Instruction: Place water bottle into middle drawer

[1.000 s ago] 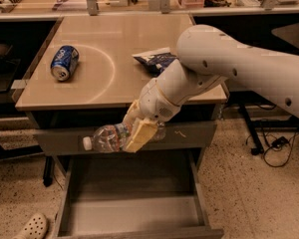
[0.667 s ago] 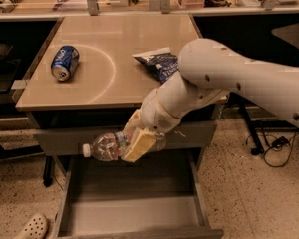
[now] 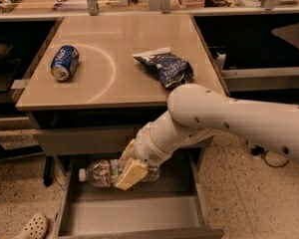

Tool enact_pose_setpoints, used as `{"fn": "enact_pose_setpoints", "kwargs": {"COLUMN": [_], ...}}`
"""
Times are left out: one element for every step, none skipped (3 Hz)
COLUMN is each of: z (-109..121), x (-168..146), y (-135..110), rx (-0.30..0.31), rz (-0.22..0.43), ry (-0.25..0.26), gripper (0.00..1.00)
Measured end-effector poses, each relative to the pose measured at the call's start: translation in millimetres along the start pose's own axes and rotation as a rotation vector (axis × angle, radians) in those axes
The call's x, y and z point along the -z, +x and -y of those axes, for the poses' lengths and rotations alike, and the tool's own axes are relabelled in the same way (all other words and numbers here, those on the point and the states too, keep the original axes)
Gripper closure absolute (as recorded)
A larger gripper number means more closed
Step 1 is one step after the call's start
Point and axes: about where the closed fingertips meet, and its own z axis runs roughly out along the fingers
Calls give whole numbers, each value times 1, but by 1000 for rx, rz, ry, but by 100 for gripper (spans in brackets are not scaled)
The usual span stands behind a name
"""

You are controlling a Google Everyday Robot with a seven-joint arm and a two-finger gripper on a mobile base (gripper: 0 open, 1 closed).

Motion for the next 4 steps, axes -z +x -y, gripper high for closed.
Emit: {"fn": "enact_pose_setpoints", "kwargs": {"z": [3, 3, 5, 19], "x": [-43, -43, -57, -85], "y": [20, 20, 30, 56], "rx": [-74, -74, -101, -181], "rz": [19, 19, 12, -29], "ry": [-21, -21, -30, 8], "gripper": [100, 100, 100, 100]}}
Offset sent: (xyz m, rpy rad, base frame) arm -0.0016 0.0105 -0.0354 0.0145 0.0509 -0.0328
